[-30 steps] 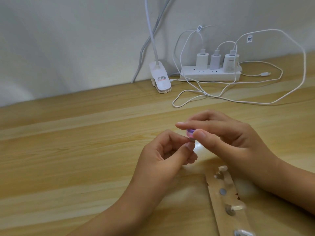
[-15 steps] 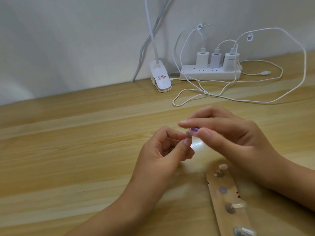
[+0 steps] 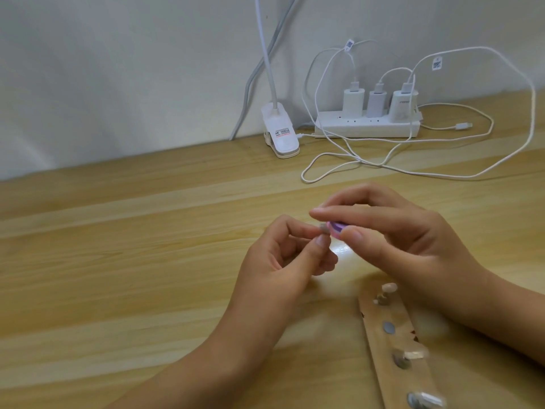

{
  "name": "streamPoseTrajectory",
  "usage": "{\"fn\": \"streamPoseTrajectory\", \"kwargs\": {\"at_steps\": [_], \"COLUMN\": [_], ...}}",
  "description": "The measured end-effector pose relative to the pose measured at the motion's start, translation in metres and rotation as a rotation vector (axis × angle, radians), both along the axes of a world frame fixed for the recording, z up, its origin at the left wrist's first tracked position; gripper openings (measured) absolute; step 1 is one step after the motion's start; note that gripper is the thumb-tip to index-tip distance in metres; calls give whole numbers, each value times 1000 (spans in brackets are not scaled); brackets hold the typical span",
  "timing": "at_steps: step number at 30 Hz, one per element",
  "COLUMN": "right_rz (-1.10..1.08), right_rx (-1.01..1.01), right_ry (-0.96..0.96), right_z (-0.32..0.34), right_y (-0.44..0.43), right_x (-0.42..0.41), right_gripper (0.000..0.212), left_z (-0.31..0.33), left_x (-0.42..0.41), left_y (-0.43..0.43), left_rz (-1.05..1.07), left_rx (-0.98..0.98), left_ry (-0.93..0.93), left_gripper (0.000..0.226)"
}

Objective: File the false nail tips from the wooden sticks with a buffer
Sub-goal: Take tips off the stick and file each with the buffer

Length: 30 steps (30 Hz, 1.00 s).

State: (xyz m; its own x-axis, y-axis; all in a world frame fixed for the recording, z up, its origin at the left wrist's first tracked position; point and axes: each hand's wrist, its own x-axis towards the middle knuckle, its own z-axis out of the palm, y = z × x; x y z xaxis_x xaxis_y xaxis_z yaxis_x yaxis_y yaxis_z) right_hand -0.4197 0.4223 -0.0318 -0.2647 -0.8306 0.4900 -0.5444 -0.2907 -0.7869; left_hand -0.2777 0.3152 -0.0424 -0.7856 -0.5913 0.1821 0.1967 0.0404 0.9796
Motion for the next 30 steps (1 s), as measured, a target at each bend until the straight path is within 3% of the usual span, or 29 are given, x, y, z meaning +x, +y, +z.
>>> {"fn": "streamPoseTrajectory", "kwargs": {"at_steps": [5, 10, 15, 21, 30], "right_rz": [-90, -63, -35, -110, -63], "right_rx": [90, -123, -196, -215, -213], "right_ry": [-102, -244, 46, 397, 261], "right_z": [-5, -3, -3, -4, -6], "right_y": [-8, -6, -4, -3, -6], "right_x": [-10, -9, -5, -6, -7], "right_gripper": [23, 32, 43, 21, 31], "left_z": [1, -1, 0, 3, 4], "left_x": [-1, -1, -1, -2, -2], "left_y": [1, -3, -2, 0, -2], "left_rz": [1, 3, -6, -13, -16], "left_rx": [30, 31, 16, 64, 50], "left_ry": [35, 21, -15, -8, 4], "left_gripper": [13, 18, 7, 9, 5]}}
